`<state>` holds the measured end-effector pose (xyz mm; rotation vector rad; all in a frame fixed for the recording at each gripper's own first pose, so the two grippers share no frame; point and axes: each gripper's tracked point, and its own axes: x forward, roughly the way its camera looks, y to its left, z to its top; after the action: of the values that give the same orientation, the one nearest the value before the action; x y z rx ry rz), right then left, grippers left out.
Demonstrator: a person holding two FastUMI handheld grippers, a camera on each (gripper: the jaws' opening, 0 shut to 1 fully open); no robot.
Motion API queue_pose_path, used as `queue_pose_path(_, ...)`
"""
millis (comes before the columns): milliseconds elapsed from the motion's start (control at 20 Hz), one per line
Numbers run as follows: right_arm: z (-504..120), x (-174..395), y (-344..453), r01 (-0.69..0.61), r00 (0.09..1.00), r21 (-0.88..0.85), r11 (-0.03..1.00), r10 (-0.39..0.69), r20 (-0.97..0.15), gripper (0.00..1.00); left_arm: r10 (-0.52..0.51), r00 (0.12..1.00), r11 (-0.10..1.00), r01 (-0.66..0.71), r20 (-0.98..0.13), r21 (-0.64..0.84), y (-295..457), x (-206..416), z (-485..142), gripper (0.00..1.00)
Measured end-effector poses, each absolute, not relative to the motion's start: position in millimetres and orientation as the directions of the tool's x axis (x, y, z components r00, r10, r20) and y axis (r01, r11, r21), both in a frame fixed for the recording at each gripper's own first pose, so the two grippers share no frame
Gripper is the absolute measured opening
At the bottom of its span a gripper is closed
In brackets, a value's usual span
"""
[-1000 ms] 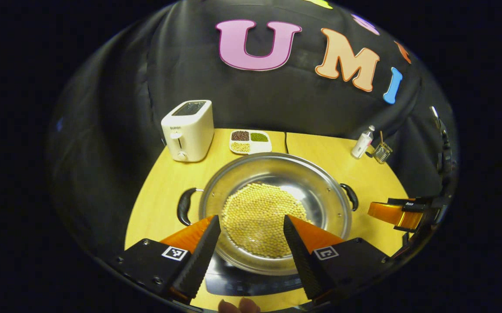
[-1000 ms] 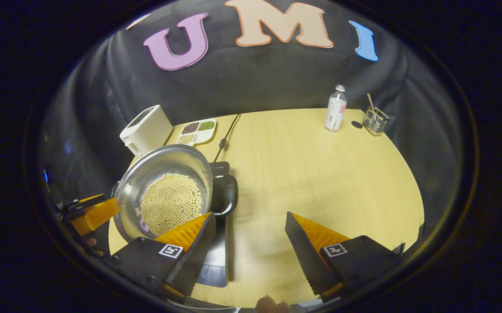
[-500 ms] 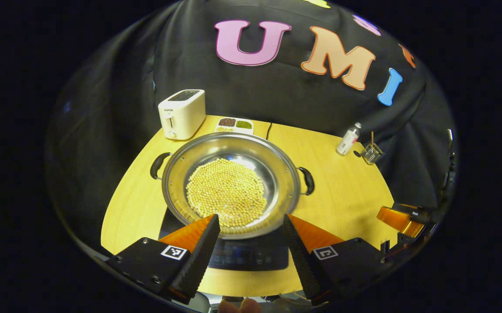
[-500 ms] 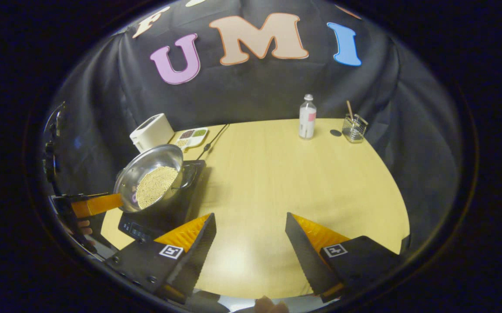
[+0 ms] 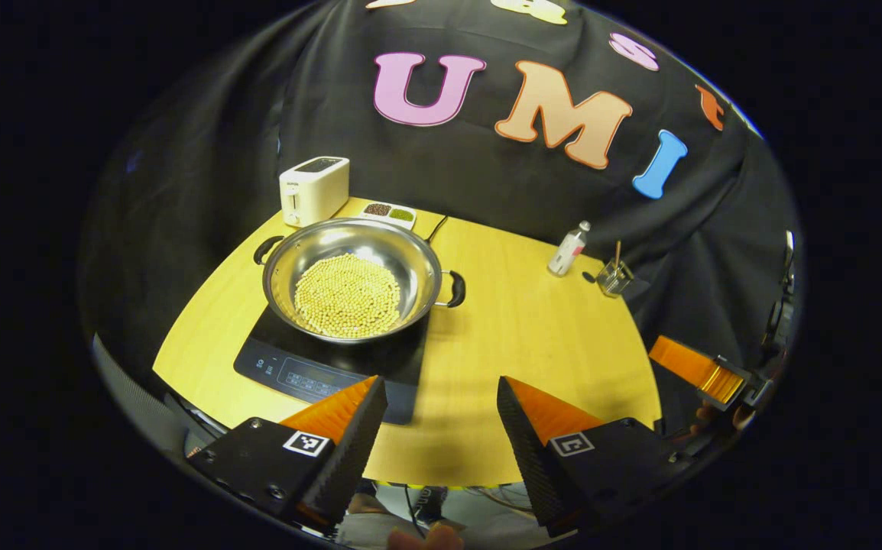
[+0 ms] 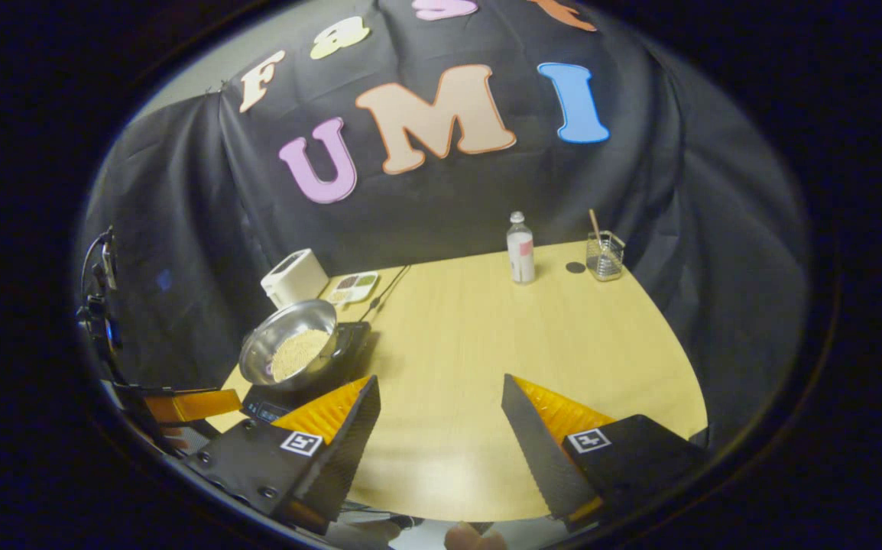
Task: First push the handle of the pot to place it horizontally, then grasp the pot with both hands and set it on the induction cooktop.
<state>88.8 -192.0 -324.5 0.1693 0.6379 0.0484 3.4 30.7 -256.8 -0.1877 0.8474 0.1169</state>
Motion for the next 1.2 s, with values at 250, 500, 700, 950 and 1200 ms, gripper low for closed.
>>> queue_pose_path(250,-270,98,-206,0.029,0.858,0.210,0.977,0.083,-0.506,0.95,-0.006,0.727,0.983,-0.120,-0.686,-0.136,5,30,-205,0.89)
queue_pose_path(500,-194,95,-203,0.024,0.913,0.173,0.985,0.049,-0.405,0.95,-0.065,0.825,0.989,-0.023,-0.562,-0.149,-19,55,-141,0.89)
queue_pose_path(700,-132,84,-196,0.021,0.962,0.117,0.993,0.012,-0.274,1.00,-0.104,0.899,0.988,0.044,-0.425,-0.150,-34,54,-87,0.88)
queue_pose_path(950,-81,48,-181,0.045,0.991,0.061,0.997,-0.037,-0.127,0.94,-0.145,0.961,0.984,0.115,-0.234,-0.139,-28,38,-33,0.88)
queue_pose_path(1200,-71,46,-159,0.037,0.991,0.065,0.997,-0.028,-0.131,0.95,-0.162,0.982,0.986,0.165,-0.100,0.025,-25,8,1,0.89)
